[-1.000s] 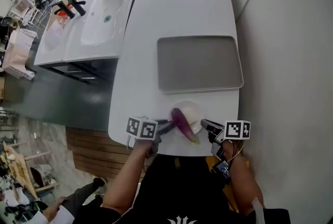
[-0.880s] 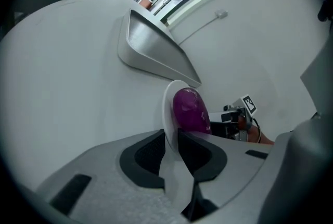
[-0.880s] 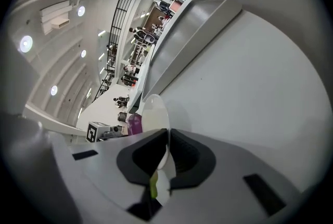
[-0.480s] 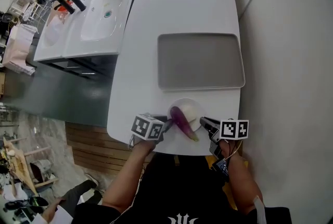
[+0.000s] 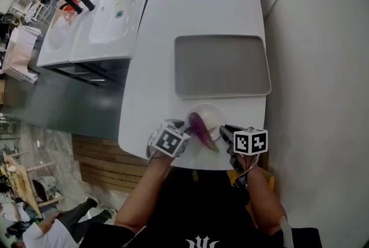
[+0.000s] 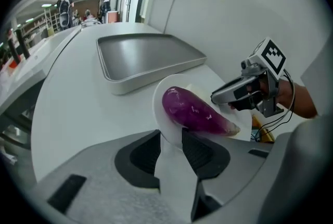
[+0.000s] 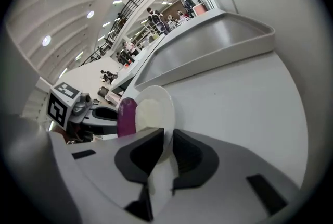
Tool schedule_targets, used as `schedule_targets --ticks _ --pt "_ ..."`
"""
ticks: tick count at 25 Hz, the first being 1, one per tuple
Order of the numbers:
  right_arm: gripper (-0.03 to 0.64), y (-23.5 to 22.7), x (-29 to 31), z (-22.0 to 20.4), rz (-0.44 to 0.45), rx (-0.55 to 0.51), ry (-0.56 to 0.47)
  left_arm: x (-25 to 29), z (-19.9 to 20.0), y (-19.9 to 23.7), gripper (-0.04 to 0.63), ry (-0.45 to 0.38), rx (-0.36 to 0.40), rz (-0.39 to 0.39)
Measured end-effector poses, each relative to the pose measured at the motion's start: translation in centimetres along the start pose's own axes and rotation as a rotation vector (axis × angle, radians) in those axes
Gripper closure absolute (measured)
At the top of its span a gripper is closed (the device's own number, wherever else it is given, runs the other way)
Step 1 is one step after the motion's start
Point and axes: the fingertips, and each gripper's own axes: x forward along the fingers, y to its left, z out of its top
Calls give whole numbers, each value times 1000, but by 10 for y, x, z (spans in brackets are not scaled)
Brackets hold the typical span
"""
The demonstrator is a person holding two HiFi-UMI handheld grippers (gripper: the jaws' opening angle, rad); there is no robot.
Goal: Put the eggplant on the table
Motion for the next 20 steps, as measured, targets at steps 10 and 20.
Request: schedule_targets --ticks 10,20 --pt "552 1 4 4 -123 -207 17 2 -1 5 463 1 62 54" --pt "597 17 -27 27 1 -300 -215 -35 -1 8 539 -247 77 17"
